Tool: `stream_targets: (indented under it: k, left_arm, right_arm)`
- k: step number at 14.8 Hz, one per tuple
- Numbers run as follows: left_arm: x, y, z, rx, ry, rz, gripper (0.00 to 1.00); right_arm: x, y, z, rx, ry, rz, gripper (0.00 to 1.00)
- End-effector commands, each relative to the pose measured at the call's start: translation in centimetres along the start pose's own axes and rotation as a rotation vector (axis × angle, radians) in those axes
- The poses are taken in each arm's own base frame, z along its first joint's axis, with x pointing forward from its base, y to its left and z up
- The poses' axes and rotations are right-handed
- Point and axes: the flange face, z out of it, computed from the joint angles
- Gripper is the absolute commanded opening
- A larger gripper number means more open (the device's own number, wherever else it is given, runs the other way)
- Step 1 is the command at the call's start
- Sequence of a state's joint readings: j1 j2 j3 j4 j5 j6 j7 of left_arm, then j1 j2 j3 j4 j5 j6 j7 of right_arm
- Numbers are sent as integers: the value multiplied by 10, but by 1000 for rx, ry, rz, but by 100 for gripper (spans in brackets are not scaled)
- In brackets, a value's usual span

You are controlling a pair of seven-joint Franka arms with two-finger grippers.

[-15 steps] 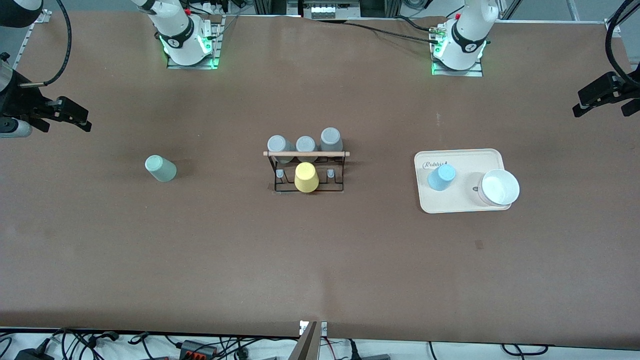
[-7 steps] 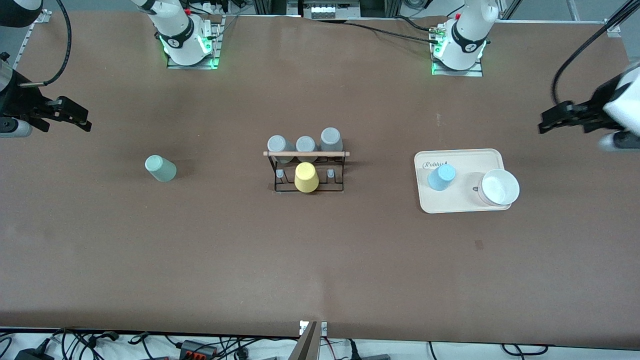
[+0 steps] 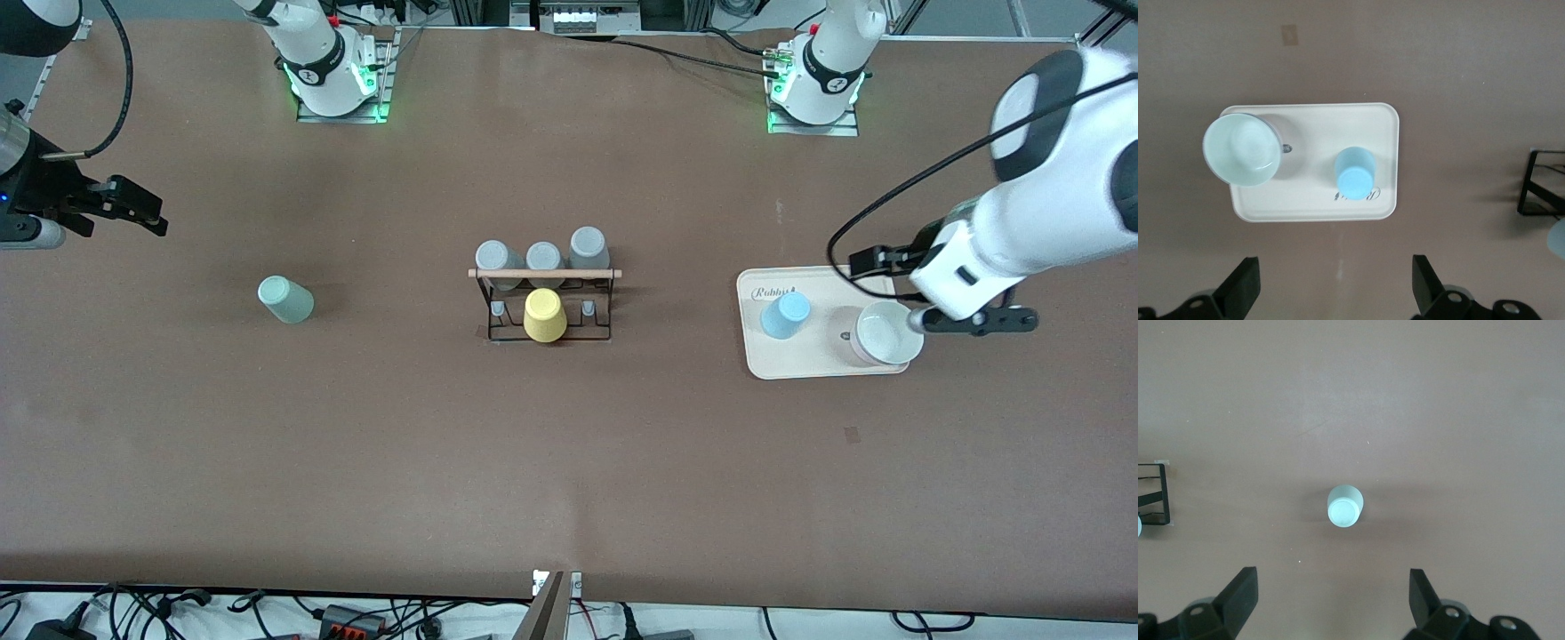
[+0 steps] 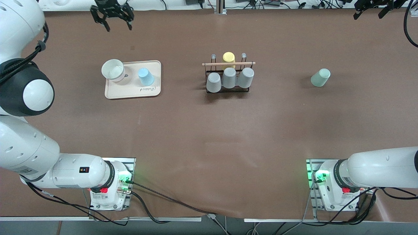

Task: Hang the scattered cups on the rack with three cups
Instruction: 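Reach the left gripper down to the light blue cup on the tray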

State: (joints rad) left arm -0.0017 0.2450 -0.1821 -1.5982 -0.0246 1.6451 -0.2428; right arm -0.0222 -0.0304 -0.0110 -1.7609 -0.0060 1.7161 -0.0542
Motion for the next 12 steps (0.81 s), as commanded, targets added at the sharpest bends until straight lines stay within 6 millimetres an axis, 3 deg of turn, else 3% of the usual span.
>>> stream_targets:
  k: [1,4,7,8,12]
  left_arm:
    - [-7,12,45,-8,24,-34,100]
    - [-5,9,105,-12,60,-39,100]
    - [-10,3,179,-32,120,-49,100]
    - [-10,1,196,-36,120,-59,100]
    - [-14,-3,228,-26,69,-65,100]
  right_arm:
    - [3,-4,1,-5,-1,0,100]
    - [14,-15,21,-6,-18,-19,100]
    - [17,-17,29,-12,-29,-24,100]
    - [18,-17,28,-12,-27,-24,100]
    - [18,-14,30,-13,-30,-22,100]
